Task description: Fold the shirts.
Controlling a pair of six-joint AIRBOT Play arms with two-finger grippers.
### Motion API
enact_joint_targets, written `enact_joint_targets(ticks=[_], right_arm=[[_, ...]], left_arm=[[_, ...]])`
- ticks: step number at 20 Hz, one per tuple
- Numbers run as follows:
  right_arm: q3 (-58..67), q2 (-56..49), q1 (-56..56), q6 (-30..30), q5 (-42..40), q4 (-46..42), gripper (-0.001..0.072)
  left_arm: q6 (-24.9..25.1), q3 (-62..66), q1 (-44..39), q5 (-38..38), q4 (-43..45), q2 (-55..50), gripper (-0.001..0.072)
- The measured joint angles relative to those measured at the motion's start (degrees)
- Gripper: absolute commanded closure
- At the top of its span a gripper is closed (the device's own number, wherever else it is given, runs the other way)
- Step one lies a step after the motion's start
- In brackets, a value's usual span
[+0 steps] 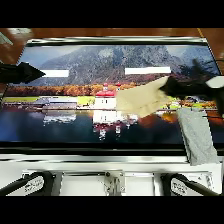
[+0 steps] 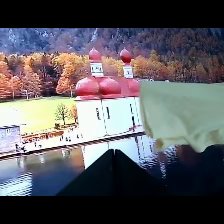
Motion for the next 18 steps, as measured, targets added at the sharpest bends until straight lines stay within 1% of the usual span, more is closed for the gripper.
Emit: enact_joint_targets(ticks=[5,9,14,16,18], right_arm=[[0.6,8.0,-21.9,3.0,3.0,-4.9,0.0648],[0.7,10.1,-34.5,4.1,5.1,-7.0,0.0648],[0.7,10.6,-42.6,4.5,12.8,-10.4,0.0648],[0.7,10.8,-43.7,2.9,16.1,-10.7,0.0648],[0.7,10.8,-44.4,0.6,16.5,-7.7,0.0648]], left_arm=[[0.0,0.0,-3.5,-0.4,0.0,0.0,0.0675],[0.0,0.0,-5.9,-2.7,0.0,0.2,0.0675],[0.0,0.0,-7.0,-3.9,0.0,0.3,0.0675],[0.0,0.0,-7.2,-3.9,0.0,0.3,0.0675],[0.0,0.0,-7.3,-3.7,0.0,0.4,0.0675]])
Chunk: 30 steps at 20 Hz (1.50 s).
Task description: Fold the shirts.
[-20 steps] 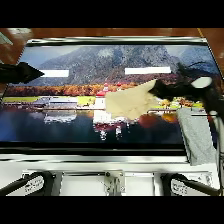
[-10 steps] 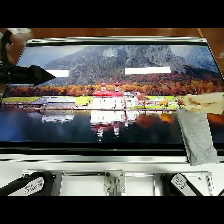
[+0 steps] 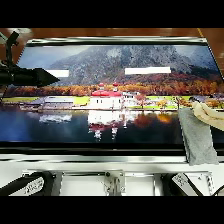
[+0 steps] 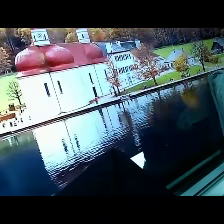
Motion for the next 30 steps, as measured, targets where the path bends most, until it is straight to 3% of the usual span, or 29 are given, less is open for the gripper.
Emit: enact_joint_targets(ticks=[7,14,18,23,30], right_arm=[[0.4,-0.6,4.5,-3.9,-13.7,23.2,0.0649],[7.3,-4.9,12.4,-5.1,-16.6,27.1,0.0649],[10.6,-5.5,12.7,-2.1,-9.1,17.6,0.0648],[11.6,-5.4,12.7,-0.6,3.2,-3.8,0.0648],[8.7,-5.3,12.7,0.1,11.4,-24.3,0.0648]], left_arm=[[0.3,0.0,0.0,0.4,0.0,0.0,0.0675],[1.5,0.0,0.0,0.4,0.0,0.0,0.0675],[2.0,0.0,0.0,0.3,0.0,0.0,0.0675],[2.2,0.0,0.0,0.2,0.0,0.0,0.0675],[2.3,0.0,0.0,0.2,0.0,0.1,0.0675]])
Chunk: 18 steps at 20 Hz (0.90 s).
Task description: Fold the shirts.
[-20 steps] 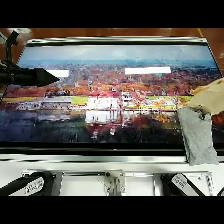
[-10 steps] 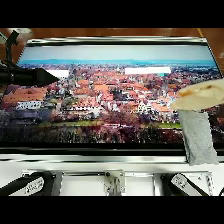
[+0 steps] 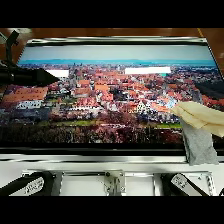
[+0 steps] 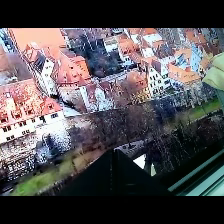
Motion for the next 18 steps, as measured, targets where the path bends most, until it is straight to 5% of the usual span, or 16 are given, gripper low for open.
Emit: enact_joint_targets(ticks=[9,10,12,13,16,18], right_arm=[[-23.6,0.0,0.0,10.3,-2.6,-12.3,0.0643],[-26.1,0.0,0.0,11.6,-3.7,-13.5,0.0589],[-29.6,0.0,0.0,13.8,-5.1,-15.4,0.0155],[-30.6,0.0,0.0,14.7,-5.8,-16.8,0.0132],[-30.3,0.0,0.0,15.9,-6.3,-21.9,0.0138],[-26.6,0.0,0.0,13.8,-5.2,-24.6,0.0270]], left_arm=[[-0.1,0.0,0.0,-0.7,0.0,0.0,0.0675],[-0.2,0.0,0.0,-0.7,0.0,0.0,0.0675],[-0.2,0.0,0.0,-0.8,0.0,0.0,0.0675],[-0.2,0.0,0.0,-0.8,0.0,0.0,0.0675],[-0.2,0.0,0.0,-0.9,0.0,0.0,0.0675],[-0.2,0.0,0.0,-0.8,0.0,0.0,0.0677]])
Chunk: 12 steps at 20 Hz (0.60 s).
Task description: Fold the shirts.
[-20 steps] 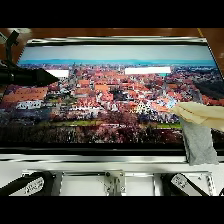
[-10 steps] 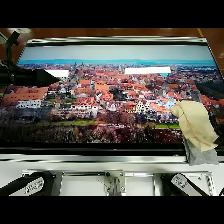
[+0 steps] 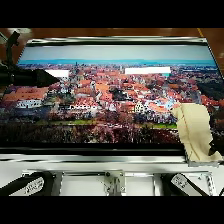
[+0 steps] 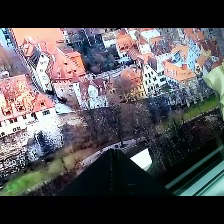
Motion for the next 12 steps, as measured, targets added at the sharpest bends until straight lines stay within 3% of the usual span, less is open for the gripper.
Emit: enact_joint_targets(ticks=[3,7,8,9,10,12], right_arm=[[10.4,0.0,0.5,-5.3,0.7,3.9,0.0268],[20.9,1.0,5.5,-11.6,-3.0,24.8,0.0262],[22.0,1.0,8.3,-12.9,-3.9,28.5,0.0169],[22.9,0.9,11.9,-13.2,-4.3,30.2,0.0032],[23.5,0.6,15.4,-13.2,-4.3,30.5,0.0029],[24.2,-0.7,22.5,-12.5,-2.8,29.2,0.0029]], left_arm=[[-0.4,0.0,-0.9,0.5,1.7,0.0,0.0678],[-11.4,0.0,-9.4,0.4,21.4,-0.8,0.0675],[-14.8,0.0,-12.3,-0.5,27.4,-1.3,0.0559],[-17.8,0.0,-15.5,-1.4,32.9,-2.1,0.0220],[-20.0,0.0,-18.1,-2.1,36.7,-3.0,-0.0006],[-24.1,0.0,-22.9,-3.1,41.8,-5.0,0.0003]])
